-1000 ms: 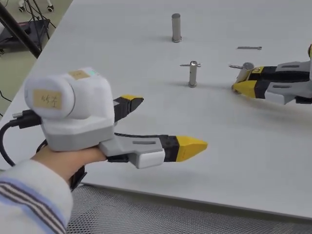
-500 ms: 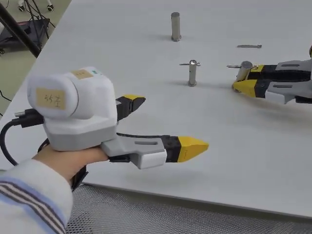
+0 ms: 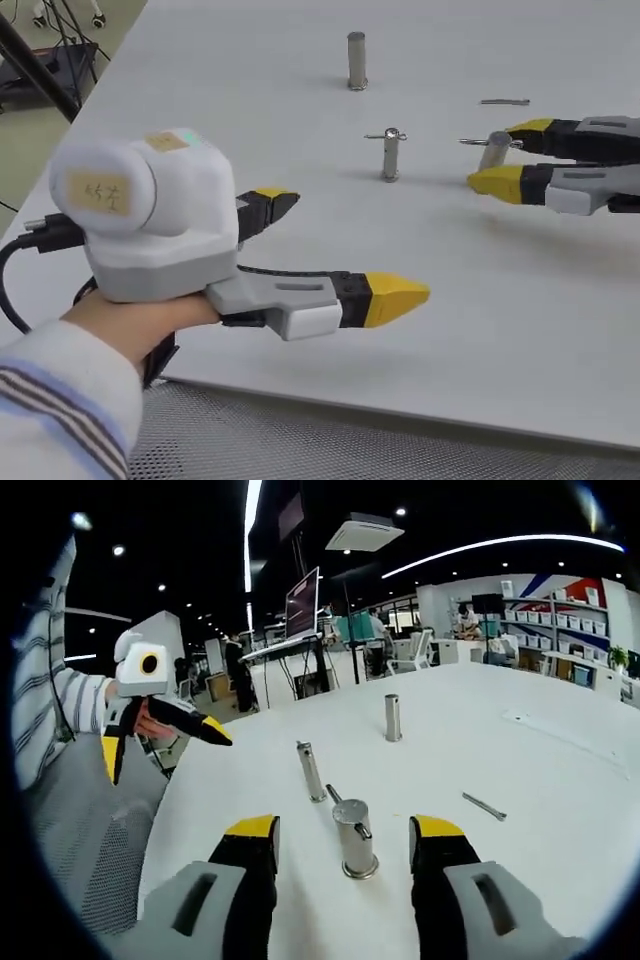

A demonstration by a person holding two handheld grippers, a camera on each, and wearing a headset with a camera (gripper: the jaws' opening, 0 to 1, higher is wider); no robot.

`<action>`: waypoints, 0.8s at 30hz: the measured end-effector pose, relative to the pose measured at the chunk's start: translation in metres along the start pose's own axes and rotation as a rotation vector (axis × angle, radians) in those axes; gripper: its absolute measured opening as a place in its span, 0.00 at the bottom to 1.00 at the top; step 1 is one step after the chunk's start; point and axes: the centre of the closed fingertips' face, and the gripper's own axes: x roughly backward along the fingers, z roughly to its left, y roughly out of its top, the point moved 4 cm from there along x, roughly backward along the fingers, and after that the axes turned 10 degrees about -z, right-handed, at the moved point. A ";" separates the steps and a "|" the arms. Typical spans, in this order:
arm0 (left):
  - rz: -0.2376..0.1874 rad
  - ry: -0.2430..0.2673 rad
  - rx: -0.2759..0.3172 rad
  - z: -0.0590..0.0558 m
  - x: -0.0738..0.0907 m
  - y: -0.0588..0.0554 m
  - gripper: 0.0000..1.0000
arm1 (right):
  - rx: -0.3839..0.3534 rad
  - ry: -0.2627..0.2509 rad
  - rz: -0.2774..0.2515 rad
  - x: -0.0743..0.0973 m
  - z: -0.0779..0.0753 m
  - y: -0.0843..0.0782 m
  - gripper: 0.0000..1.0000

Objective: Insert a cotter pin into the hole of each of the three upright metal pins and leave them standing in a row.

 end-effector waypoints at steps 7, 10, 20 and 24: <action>-0.062 -0.009 0.016 0.002 0.002 0.016 0.95 | -0.062 -0.035 -0.045 0.018 0.016 0.032 0.67; -0.086 -0.019 0.020 0.002 0.005 0.023 0.95 | -0.066 -0.066 -0.043 0.030 0.020 0.040 0.71; -0.087 -0.014 0.023 0.013 0.018 0.027 0.95 | -0.077 -0.185 -0.004 0.062 0.038 0.049 0.90; -0.066 -0.006 0.027 0.019 0.024 0.025 0.95 | -0.082 -0.227 0.046 0.069 0.046 0.041 0.97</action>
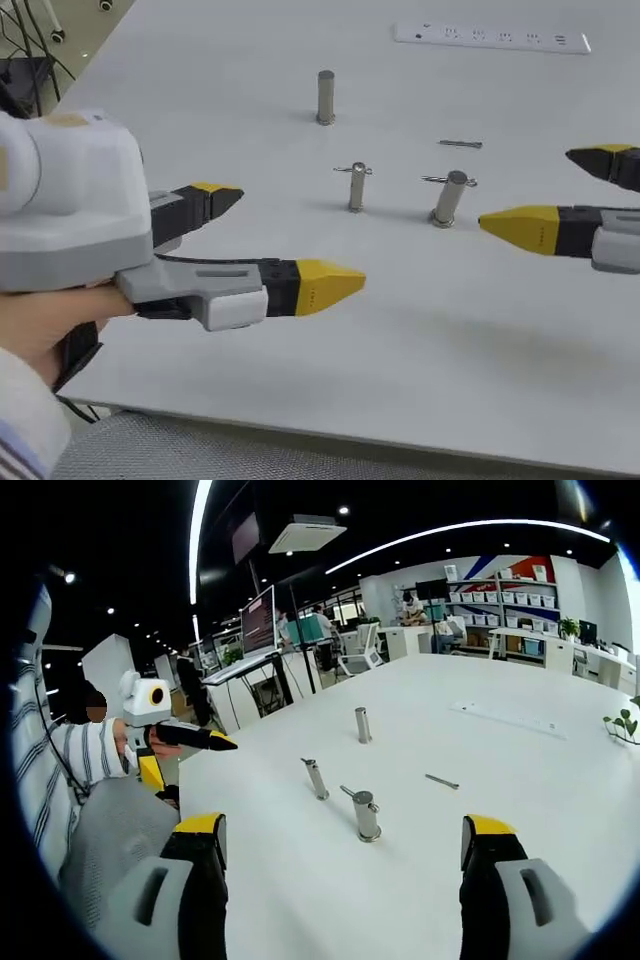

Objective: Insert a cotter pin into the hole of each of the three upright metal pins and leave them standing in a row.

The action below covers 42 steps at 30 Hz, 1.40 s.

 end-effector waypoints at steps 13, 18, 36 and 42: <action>-0.011 0.023 0.012 0.019 0.004 0.011 0.90 | -0.009 -0.115 0.005 0.017 0.021 0.005 0.98; -0.015 0.031 0.025 0.031 0.001 0.017 0.87 | -0.025 -0.137 0.005 0.020 0.021 0.005 0.98; -0.030 0.075 -0.070 0.096 -0.047 0.059 0.65 | -0.069 -0.196 0.015 0.038 0.017 -0.010 0.96; -0.045 0.083 -0.094 0.114 -0.069 0.078 0.57 | -0.087 -0.208 0.005 0.038 0.016 -0.012 0.96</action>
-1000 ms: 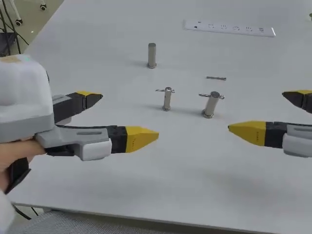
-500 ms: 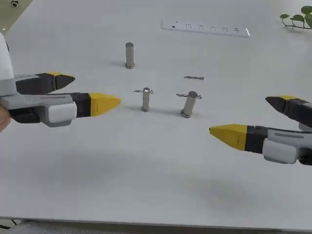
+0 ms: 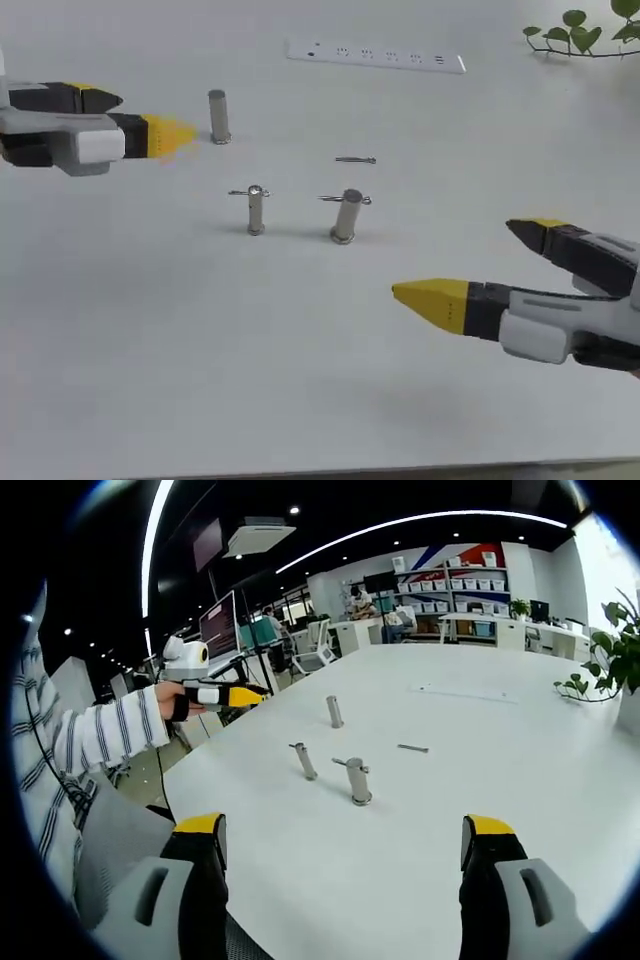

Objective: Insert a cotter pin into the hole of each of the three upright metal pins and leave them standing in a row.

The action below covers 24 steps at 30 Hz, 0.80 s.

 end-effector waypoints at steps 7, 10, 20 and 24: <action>0.025 0.011 -0.035 0.018 -0.032 0.000 0.57 | -0.003 -0.006 0.017 -0.001 -0.001 -0.002 0.96; 0.039 0.018 -0.059 0.023 -0.043 -0.002 0.55 | 0.006 -0.006 0.004 -0.002 -0.001 0.000 0.96; 0.065 0.025 -0.096 0.031 -0.080 -0.010 0.47 | 0.014 -0.017 0.026 -0.003 -0.005 -0.004 0.94; 0.087 0.035 -0.109 0.037 -0.092 -0.018 0.43 | 0.006 -0.022 0.030 -0.002 -0.006 -0.006 0.93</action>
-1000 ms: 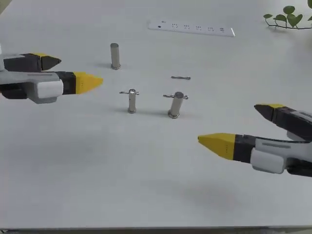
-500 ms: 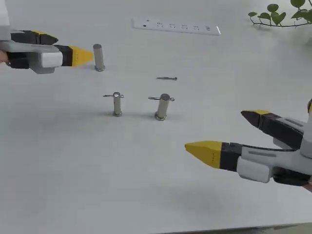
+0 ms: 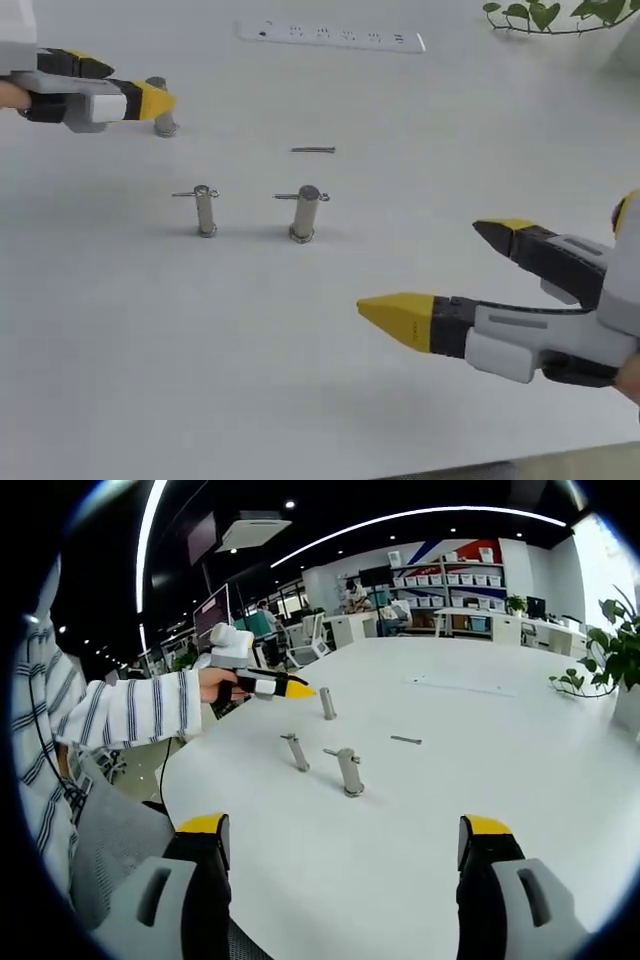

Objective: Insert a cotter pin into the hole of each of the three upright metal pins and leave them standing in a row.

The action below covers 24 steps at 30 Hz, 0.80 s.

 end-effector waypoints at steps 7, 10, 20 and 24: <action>0.022 0.019 0.045 0.007 -0.018 -0.011 0.36 | -0.003 -0.004 0.023 0.002 0.000 -0.004 0.93; 0.029 0.020 0.049 0.006 -0.024 -0.016 0.36 | -0.014 -0.002 0.016 0.001 0.001 -0.005 0.92; 0.048 0.026 0.066 0.007 -0.040 -0.031 0.29 | -0.017 0.006 0.015 -0.004 0.000 -0.002 0.91; 0.043 0.031 0.049 0.009 -0.043 -0.034 0.23 | -0.020 0.009 0.016 -0.004 0.000 -0.003 0.91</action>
